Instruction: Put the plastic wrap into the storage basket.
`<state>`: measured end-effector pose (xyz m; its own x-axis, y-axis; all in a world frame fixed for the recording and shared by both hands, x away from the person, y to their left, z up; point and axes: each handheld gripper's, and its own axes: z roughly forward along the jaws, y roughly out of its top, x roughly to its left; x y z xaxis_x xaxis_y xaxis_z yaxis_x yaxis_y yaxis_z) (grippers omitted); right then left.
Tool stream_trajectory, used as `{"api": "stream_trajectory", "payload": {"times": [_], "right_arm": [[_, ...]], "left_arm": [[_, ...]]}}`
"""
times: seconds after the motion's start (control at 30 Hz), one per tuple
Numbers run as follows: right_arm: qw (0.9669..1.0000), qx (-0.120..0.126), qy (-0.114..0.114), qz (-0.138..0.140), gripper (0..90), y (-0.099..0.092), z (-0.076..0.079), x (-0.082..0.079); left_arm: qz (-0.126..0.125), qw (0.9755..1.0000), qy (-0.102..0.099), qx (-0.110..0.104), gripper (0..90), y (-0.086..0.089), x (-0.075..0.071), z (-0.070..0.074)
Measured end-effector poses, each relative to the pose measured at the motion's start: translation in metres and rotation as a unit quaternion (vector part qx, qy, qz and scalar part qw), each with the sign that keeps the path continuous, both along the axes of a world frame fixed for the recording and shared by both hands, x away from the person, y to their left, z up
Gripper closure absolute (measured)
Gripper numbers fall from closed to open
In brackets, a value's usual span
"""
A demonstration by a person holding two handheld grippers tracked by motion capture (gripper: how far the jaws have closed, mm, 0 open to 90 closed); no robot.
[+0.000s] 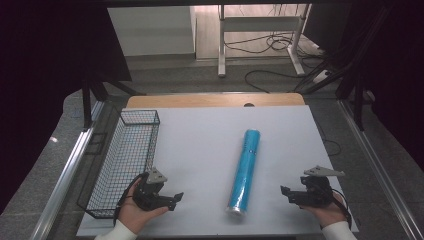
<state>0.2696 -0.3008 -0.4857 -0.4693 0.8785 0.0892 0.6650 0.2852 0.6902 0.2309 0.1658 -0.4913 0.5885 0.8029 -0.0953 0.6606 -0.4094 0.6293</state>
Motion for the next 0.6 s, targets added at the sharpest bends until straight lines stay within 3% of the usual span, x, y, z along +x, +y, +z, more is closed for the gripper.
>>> {"api": "stream_trajectory", "payload": {"times": [0.6], "right_arm": [[1.0,-0.008,0.001,-0.002,15.8,0.002,0.0003,-0.0001]], "left_arm": [[-0.007,1.0,-0.007,0.001,16.8,-0.0051,-0.003,0.0025]]}}
